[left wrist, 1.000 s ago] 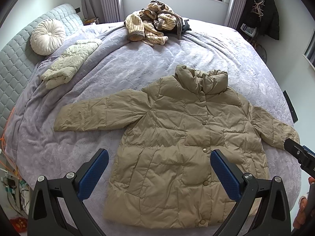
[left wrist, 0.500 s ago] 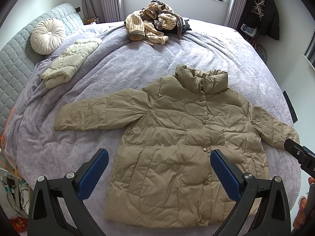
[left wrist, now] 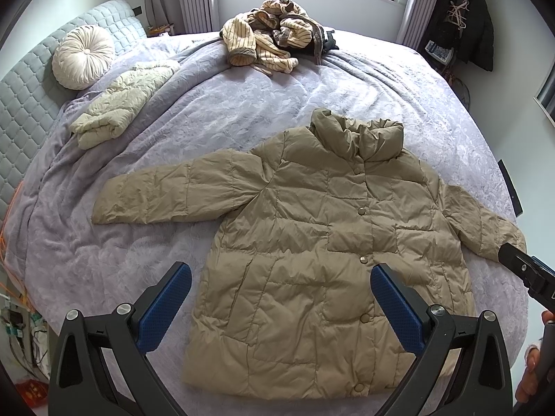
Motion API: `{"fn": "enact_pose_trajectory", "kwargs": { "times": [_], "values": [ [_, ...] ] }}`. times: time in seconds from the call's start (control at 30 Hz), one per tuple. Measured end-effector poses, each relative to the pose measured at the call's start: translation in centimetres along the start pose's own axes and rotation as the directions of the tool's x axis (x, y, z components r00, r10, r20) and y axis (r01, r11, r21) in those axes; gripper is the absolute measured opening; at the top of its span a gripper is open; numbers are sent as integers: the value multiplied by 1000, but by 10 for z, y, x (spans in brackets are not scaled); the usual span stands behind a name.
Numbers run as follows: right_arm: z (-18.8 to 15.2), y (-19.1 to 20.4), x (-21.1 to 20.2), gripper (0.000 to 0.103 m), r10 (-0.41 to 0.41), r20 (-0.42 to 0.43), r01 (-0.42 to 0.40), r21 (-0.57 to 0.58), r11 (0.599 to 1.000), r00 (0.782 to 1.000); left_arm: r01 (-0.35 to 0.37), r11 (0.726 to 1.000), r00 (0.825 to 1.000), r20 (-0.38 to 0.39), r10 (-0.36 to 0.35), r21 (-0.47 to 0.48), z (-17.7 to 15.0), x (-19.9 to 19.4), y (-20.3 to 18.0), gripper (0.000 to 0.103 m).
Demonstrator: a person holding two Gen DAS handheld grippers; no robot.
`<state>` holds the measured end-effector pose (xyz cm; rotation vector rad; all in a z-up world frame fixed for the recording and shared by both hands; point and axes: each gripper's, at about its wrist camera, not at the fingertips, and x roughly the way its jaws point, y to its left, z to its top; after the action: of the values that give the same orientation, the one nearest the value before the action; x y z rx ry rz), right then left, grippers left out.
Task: Fold large clothes
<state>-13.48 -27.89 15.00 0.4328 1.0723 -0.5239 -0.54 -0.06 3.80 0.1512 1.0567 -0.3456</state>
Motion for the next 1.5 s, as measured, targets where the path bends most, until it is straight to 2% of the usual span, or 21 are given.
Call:
{"fn": "enact_pose_trajectory", "kwargs": {
  "times": [0.17, 0.37, 0.57, 0.7, 0.8, 0.87, 0.97, 1.03, 1.1, 1.3, 1.43, 1.47, 1.5],
  "values": [
    [-8, 7, 8, 103, -1, -24, 1, -8, 1000, 1000, 19, 1000, 999, -33, -20, -21, -4, 15, 15, 103],
    [-9, 32, 31, 103, 12, -80, -14, -25, 1000, 997, 42, 996, 995, -91, -49, -77, -1, 47, 52, 103],
    [-15, 74, 67, 103, 75, -176, -85, -52, 995, 981, 58, 986, 989, -126, -78, -158, -1, 91, 103, 103],
    [-26, 106, 93, 103, 161, -220, -176, -49, 983, 962, 86, 966, 986, -121, -118, -243, -1, 127, 146, 103],
    [-29, 131, 114, 103, 162, -257, -185, -69, 980, 953, 125, 940, 983, -89, -161, -318, 0, 160, 185, 103],
    [-27, 144, 126, 103, 157, -291, -189, -84, 978, 944, 166, 910, 978, -54, -201, -381, 3, 183, 212, 103],
    [-31, 161, 143, 103, 152, -329, -199, -114, 973, 932, 212, 842, 968, -9, -250, -496, 7, 223, 254, 103],
    [-36, 170, 155, 103, 141, -345, -200, -142, 969, 928, 234, 785, 961, 15, -276, -574, 7, 247, 280, 103],
    [-40, 178, 166, 103, 122, -357, -192, -168, 967, 926, 240, 753, 959, 26, -284, -613, 8, 268, 299, 103],
    [-41, 197, 185, 103, 127, -338, -203, -200, 959, 932, 219, 715, 970, 68, -234, -664, 20, 304, 341, 103],
    [-34, 208, 200, 103, 133, -320, -209, -214, 954, 938, 182, 716, 983, 100, -156, -674, 35, 311, 359, 102],
    [-31, 210, 204, 103, 135, -314, -211, -219, 953, 940, 159, 721, 987, 103, -121, -674, 39, 311, 362, 97],
    [-27, 215, 209, 103, 140, -306, -215, -226, 950, 942, 136, 728, 991, 100, -93, -672, 42, 311, 364, 77]
  ]
}}
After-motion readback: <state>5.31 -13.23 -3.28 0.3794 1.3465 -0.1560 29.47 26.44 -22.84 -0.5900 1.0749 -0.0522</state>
